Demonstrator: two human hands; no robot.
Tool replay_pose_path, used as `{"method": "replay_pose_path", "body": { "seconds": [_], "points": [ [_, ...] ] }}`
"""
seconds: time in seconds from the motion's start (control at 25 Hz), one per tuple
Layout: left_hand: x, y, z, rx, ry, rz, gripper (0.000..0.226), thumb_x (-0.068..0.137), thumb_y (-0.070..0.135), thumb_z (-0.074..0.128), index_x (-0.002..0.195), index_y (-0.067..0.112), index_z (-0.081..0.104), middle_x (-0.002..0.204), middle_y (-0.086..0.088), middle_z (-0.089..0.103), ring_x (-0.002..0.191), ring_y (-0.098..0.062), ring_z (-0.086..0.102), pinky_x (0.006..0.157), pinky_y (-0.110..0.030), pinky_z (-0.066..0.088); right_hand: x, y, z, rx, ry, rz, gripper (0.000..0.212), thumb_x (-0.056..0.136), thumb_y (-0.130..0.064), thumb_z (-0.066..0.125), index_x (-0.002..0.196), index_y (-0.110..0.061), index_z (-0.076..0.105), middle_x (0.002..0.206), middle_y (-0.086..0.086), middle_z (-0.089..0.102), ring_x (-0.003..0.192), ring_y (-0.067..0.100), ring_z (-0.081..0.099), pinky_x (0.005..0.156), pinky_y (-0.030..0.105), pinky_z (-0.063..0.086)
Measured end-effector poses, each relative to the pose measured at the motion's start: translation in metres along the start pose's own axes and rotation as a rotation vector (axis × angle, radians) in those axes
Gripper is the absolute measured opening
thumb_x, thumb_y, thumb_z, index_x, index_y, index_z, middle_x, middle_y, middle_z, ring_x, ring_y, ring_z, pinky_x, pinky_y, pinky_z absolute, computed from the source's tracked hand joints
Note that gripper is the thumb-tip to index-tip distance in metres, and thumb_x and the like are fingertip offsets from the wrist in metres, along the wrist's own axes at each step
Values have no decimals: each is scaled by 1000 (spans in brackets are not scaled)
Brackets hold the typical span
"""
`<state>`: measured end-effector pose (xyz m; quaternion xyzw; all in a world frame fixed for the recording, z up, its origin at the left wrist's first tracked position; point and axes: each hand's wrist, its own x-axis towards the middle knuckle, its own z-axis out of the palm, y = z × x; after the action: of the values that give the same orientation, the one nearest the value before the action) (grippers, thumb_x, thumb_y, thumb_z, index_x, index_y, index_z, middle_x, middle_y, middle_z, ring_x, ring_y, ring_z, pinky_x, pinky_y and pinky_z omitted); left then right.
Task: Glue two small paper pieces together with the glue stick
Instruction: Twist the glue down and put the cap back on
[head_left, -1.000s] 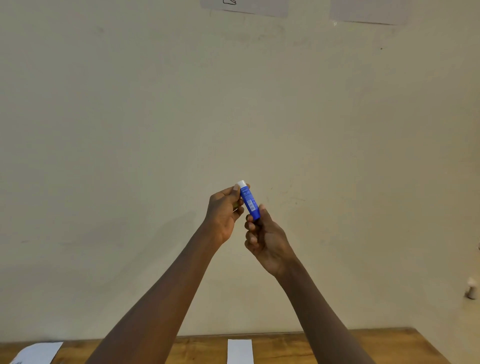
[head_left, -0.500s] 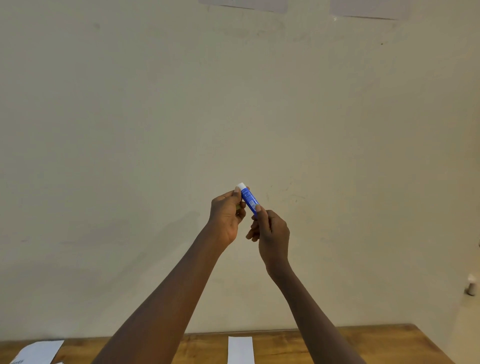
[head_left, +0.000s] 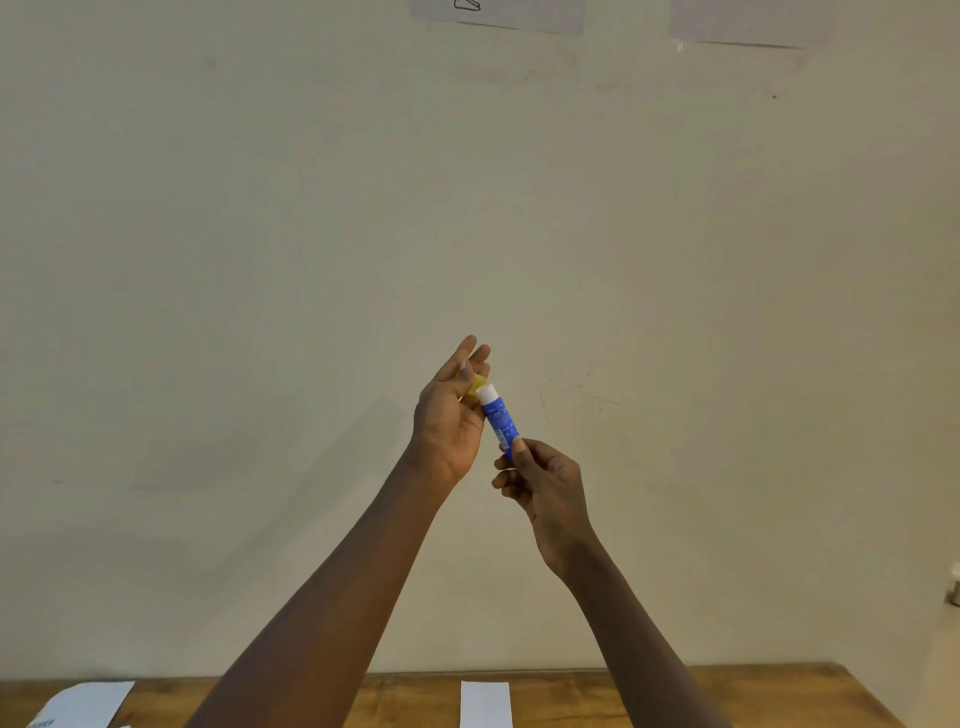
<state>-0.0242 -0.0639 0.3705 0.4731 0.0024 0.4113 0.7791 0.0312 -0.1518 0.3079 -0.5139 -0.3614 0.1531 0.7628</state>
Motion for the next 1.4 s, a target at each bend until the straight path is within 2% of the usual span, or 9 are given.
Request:
{"method": "replay_pose_path", "body": {
  "seconds": [0.12, 0.2, 0.28, 0.4, 0.68, 1.0, 1.28, 1.4],
  "points": [
    [-1, 1, 0, 139, -74, 1, 35, 97, 9, 29, 128, 12, 45, 127, -9, 51, 117, -25, 49, 95, -36, 41, 2, -1, -2, -31, 42, -3, 19, 91, -14, 45, 94, -7, 62, 68, 5, 60, 46, 8, 55, 50, 15, 48],
    [0, 3, 0, 227, -97, 12, 36, 97, 8, 29, 128, 12, 46, 127, -10, 52, 116, -25, 51, 94, -36, 43, 3, -1, -3, -55, 61, -6, 20, 91, -14, 46, 99, -3, 61, 67, 5, 60, 45, 7, 55, 49, 15, 48],
    [1, 3, 1, 339, -112, 25, 36, 96, 8, 29, 128, 12, 46, 132, -10, 51, 119, -28, 51, 96, -39, 43, 2, -2, -3, -60, 75, -12, 19, 91, -14, 47, 96, -3, 62, 65, 5, 59, 43, 7, 54, 47, 15, 47],
    [1, 1, 3, 476, -146, 24, 37, 97, 9, 30, 129, 13, 46, 135, -12, 49, 123, -31, 48, 100, -42, 42, -1, -6, -1, -44, 104, -31, 18, 90, -13, 48, 81, -13, 64, 62, 5, 59, 40, 6, 54, 45, 15, 45],
    [5, -3, -1, 479, -201, 30, 40, 96, 7, 31, 136, 12, 36, 137, -17, 46, 125, -33, 47, 103, -40, 39, -4, -6, 10, -11, 251, -24, 20, 88, -11, 52, 72, -15, 63, 55, 4, 58, 35, 5, 53, 40, 13, 42],
    [2, -16, -9, 477, -183, 58, 41, 96, 7, 32, 137, 10, 33, 139, -20, 43, 125, -36, 46, 104, -41, 37, -4, 3, 12, -24, 343, 26, 13, 86, -11, 54, 78, -9, 64, 55, 3, 57, 34, 4, 52, 46, 18, 43],
    [3, -22, -9, 482, -212, 41, 42, 96, 8, 33, 137, 14, 33, 141, -16, 42, 125, -34, 46, 102, -39, 39, -3, 8, 5, -33, 304, 19, 16, 87, -9, 52, 79, -6, 64, 54, 4, 58, 34, 5, 52, 42, 15, 42],
    [1, -26, -15, 480, -229, 12, 42, 96, 8, 32, 137, 16, 34, 144, -12, 39, 127, -33, 44, 101, -37, 40, -3, 14, -4, -177, 140, 17, 19, 88, -9, 49, 79, -2, 64, 55, 4, 60, 36, 5, 54, 40, 13, 43]
  ]
}}
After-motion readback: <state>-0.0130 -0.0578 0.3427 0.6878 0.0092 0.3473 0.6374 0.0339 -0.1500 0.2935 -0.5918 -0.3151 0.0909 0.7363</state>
